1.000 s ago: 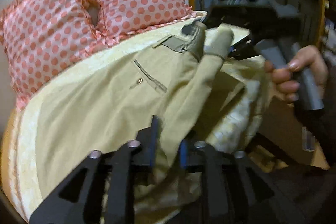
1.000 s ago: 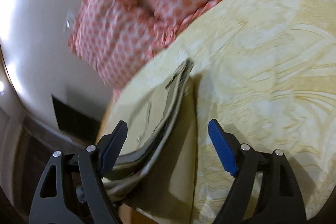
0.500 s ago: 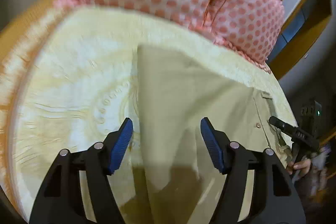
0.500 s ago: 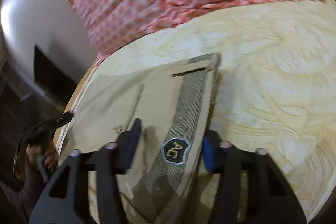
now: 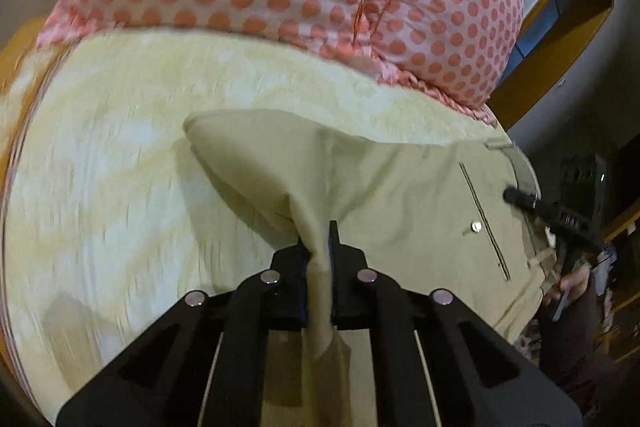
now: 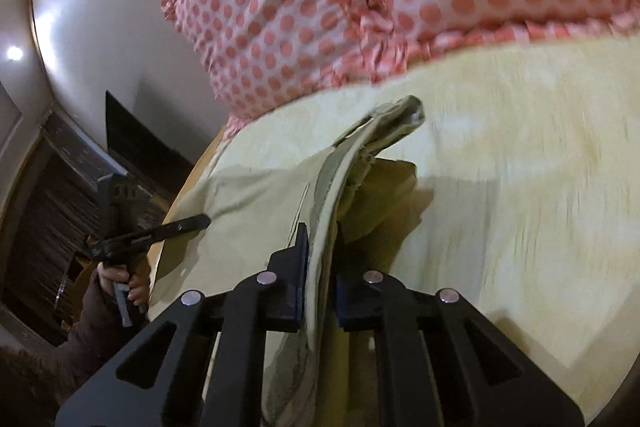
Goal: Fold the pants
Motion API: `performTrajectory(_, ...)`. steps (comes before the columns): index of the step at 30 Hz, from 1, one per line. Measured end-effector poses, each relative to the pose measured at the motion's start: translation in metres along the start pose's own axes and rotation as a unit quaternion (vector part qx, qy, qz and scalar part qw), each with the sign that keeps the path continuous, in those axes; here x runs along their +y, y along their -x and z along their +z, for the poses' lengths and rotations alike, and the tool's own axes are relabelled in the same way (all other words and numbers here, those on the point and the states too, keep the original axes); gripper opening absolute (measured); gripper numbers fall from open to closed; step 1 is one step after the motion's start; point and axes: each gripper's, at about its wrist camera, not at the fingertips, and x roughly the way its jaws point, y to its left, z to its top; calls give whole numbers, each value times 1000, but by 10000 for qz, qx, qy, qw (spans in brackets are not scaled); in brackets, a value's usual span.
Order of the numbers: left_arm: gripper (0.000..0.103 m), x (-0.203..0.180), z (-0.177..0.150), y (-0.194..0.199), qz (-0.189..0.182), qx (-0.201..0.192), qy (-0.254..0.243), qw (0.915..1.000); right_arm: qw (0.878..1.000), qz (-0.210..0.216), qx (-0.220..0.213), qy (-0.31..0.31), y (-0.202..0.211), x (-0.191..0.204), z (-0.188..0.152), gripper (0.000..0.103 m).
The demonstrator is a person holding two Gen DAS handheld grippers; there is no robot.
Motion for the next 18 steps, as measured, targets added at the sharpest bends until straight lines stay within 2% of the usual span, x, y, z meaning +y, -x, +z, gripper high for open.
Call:
performTrajectory(4, 7, -3, 58, -26, 414, -484, -58, 9980, 9983, -385, -442, 7, -16, -11, 50, 10)
performTrajectory(5, 9, -2, 70, -36, 609, -555, -76, 9966, 9966, -604, -554, -61, -23, -17, 61, 10)
performTrajectory(7, 19, 3, 91, -54, 1417, -567, -69, 9883, 9911, -1248, -457, -107, -39, -27, 69, 16)
performTrajectory(8, 24, 4, 94, -55, 1655, -539, -77, 9847, 9843, -1737, -217, -204, -47, -34, 69, 22)
performTrajectory(9, 32, 6, 95, -48, 2003, -568, -83, 9781, 9779, -2065, -89, -326, -46, -39, 66, 25)
performTrajectory(10, 36, 6, 91, -37, 2045, -707, -112, 9762, 9756, -2151, -151, -417, -39, -41, 63, 26)
performTrajectory(11, 44, 4, 85, -23, 1939, -924, -139, 9766, 9786, -1955, -432, -483, -22, -38, 56, 29)
performTrajectory(12, 51, 0, 74, -4, 1587, -1192, -145, 9800, 9818, -1737, -561, -525, -13, -35, 52, 43)
performTrajectory(13, 54, -4, 68, 4, 1298, -1243, -128, 9836, 9865, -1404, -626, -565, -7, -29, 48, 52)
performTrajectory(14, 60, -10, 60, 10, 935, -1209, -114, 9882, 9919, -958, -600, -578, -3, -22, 42, 68)
performTrajectory(15, 67, -18, 50, 13, 519, -1103, -108, 9925, 9945, -732, -511, -554, -5, -15, 37, 76)
performTrajectory(17, 74, -24, 36, 0, 86, -750, -3, 9972, 9962, -613, -296, -535, -13, -8, 29, 80)
performTrajectory(18, 74, -26, 31, -10, 5, -541, 78, 9985, 9953, -659, -167, -684, -18, -11, 26, 83)
